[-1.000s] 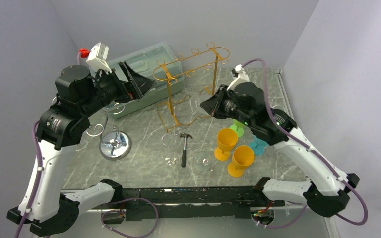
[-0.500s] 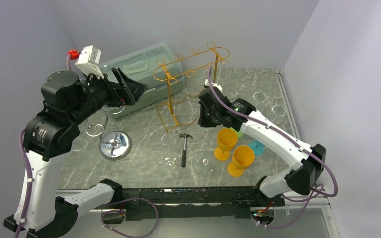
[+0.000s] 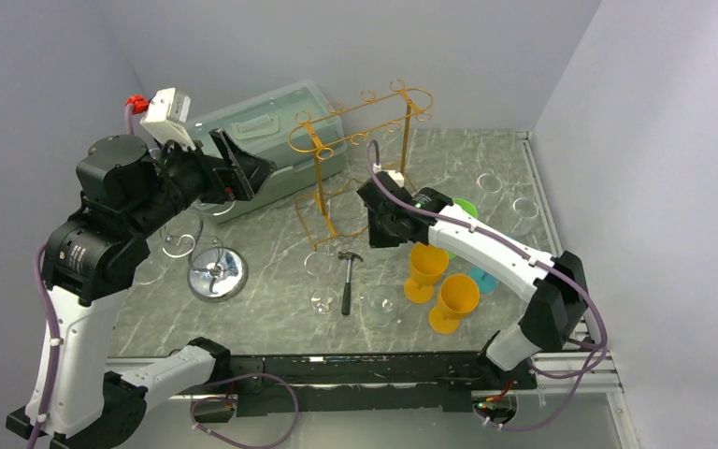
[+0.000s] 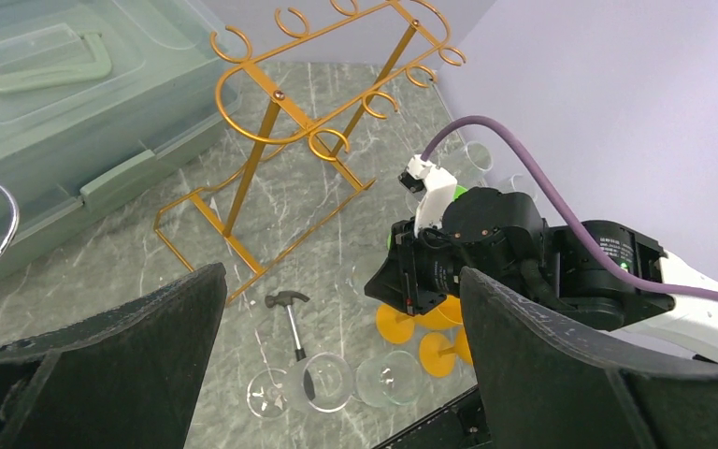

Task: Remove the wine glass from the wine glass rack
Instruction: Place the wine glass at the center of the board.

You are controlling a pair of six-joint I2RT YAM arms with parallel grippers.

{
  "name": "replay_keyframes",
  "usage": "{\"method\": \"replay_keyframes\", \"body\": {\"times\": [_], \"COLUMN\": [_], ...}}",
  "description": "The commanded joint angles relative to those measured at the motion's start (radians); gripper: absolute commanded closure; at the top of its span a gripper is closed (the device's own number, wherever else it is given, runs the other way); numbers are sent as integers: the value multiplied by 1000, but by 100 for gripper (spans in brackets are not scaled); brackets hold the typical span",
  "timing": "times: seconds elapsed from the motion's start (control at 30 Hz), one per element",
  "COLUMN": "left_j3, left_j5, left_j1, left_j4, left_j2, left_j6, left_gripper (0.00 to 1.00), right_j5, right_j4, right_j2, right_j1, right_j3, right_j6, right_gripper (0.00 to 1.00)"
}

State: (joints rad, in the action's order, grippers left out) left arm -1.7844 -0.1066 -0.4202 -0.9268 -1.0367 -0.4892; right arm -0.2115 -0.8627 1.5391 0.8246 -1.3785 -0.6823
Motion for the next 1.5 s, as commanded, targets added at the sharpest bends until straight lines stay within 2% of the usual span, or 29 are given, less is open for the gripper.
{"method": "replay_keyframes", "body": {"times": [0.0,0.67,1.47], "left_j3": [3,46,60], "left_j5": [20,32,81], "left_j1": [0,0,0], "left_j4": [16,28,16], "left_j2": [13,1,-3], "left_j6": [21,17,19], "left_gripper": [1,1,0], "right_j5": [-38,-7,-16], "right_j4": [65,100,80], "right_j2": [3,5,51], "right_j1": [-1,-34,-16], "right_j3": [8,129,38], "right_j6": [9,15,46], "right_gripper": [100,100,71]}}
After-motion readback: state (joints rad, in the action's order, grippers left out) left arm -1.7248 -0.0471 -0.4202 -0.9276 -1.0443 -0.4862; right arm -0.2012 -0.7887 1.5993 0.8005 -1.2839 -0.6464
